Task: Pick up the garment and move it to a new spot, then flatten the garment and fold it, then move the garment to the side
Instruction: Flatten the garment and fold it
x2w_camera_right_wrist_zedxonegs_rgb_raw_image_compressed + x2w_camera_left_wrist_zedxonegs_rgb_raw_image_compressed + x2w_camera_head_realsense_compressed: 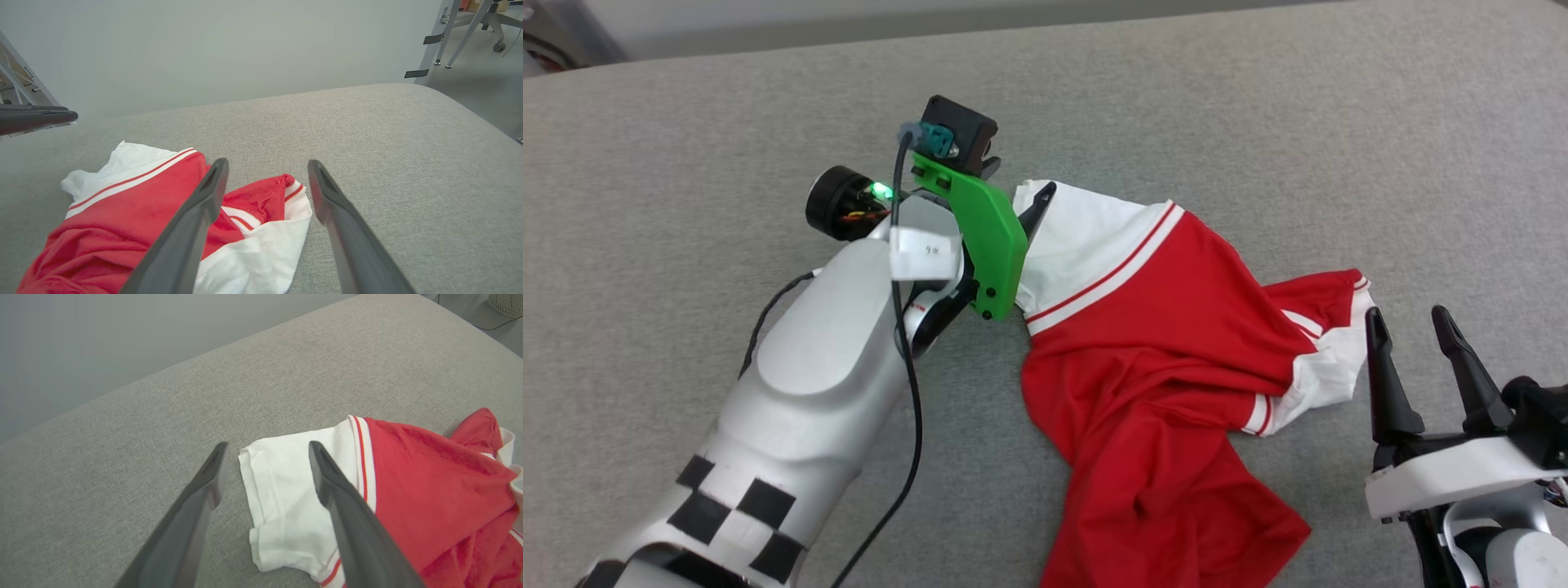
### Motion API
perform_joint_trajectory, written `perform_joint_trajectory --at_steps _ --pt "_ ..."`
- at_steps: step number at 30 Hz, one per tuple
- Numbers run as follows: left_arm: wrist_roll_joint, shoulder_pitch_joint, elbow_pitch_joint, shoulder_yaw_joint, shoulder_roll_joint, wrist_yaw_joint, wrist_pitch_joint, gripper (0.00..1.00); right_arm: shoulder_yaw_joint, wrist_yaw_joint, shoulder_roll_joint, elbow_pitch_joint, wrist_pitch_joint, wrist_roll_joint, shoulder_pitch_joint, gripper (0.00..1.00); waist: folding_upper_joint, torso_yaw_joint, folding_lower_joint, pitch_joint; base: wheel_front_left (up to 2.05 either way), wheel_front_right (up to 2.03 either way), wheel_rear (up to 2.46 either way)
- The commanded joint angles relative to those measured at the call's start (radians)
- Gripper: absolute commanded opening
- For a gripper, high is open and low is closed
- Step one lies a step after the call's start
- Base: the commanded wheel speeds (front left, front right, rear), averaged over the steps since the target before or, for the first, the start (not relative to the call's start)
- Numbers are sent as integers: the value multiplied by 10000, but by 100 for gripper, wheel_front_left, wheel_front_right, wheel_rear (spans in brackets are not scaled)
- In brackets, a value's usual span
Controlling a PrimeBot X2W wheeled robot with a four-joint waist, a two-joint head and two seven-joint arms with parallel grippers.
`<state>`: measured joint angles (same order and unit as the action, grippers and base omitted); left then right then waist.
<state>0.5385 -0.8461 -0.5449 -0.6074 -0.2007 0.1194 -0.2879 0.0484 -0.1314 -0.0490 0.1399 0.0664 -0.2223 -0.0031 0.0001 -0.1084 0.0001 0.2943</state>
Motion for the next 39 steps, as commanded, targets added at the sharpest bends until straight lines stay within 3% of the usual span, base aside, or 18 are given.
perform_joint_trajectory --at_steps 1,8,15,16,17,18,27,35,39 --pt "123 -329 -323 -130 -2 65 -192 100 -102 7 -13 -10 94 -90 -221 100 -1 -452 -1 425 0 0 0" --pt "501 -999 -1973 -1201 -151 108 -1189 100 -384 7 -13 -409 367 -453 -454 100 -1 -1005 -1 742 0 0 0" --pt "1068 -1138 -2758 -2585 -346 111 -2310 100 -449 7 -13 -823 611 -785 -486 100 -1 -1187 -1 793 0 0 0" --pt "1183 -1120 -2874 -2782 -353 111 -2573 47 -476 7 -13 -868 637 -831 -504 100 -1 -1200 -1 789 0 0 0" --pt "1272 -1132 -2920 -2883 -366 111 -2655 14 -492 7 -13 -897 653 -848 -519 100 -1 -1208 -1 789 0 0 0" --pt "1294 -1180 -2995 -2993 -400 111 -2655 0 -510 7 -13 -929 667 -894 -537 100 -1 -1210 -1 788 0 0 0" --pt "868 -1832 -3193 -2880 -832 -74 -510 0 -267 7 -13 -1017 625 -1001 -490 100 -1 -950 -1 605 0 0 0" --pt "1033 -1736 -1795 -2193 -1709 -613 836 0 545 7 -13 -942 397 -884 -292 100 -1 -281 -1 329 0 0 0" --pt "1373 -1006 -637 -1783 -2199 -1123 1098 0 767 7 -13 -899 241 -842 -242 100 -1 -1 -1 215 0 0 0"
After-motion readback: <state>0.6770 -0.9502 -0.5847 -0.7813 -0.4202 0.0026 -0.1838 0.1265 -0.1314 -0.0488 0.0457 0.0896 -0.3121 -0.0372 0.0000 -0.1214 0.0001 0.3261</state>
